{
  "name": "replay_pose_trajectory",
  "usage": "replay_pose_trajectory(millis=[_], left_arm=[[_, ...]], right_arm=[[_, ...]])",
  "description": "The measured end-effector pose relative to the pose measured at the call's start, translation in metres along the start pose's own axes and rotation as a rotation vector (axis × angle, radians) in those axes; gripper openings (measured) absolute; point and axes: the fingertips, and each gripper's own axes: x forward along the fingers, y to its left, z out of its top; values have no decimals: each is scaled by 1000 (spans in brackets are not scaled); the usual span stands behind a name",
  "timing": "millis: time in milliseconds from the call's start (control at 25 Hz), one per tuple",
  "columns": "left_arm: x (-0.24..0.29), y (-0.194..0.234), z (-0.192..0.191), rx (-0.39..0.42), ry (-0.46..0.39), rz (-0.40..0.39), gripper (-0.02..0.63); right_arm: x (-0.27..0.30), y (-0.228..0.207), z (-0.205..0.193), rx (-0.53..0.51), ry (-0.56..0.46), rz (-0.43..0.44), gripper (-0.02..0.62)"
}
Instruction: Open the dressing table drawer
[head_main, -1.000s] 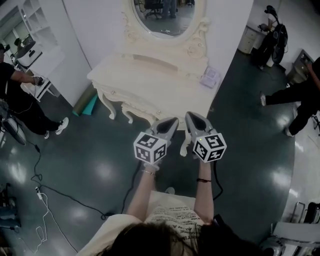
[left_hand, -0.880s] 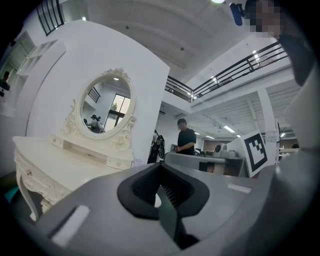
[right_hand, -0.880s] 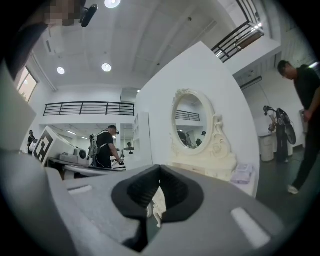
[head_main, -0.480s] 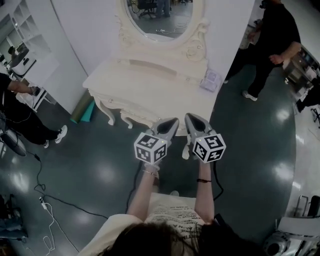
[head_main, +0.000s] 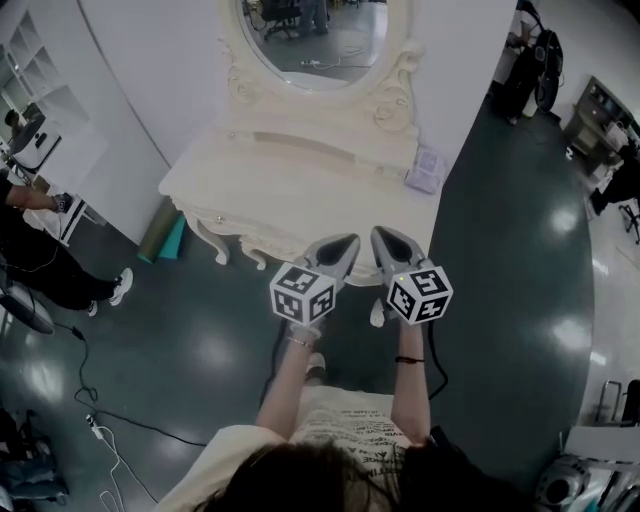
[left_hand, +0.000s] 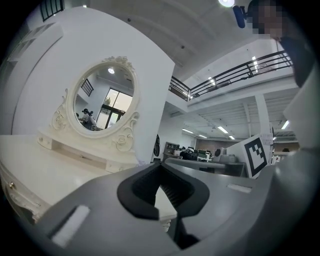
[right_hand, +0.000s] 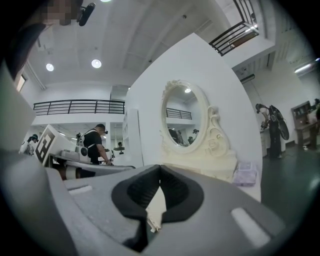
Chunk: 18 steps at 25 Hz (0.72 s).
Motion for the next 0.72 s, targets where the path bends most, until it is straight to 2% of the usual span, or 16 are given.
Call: replay_pose_trajectory(millis=[720], left_arm=[[26,57,1,-32,26,-104,0]], right_arm=[[48,-22,-15,27,21,-125,3]])
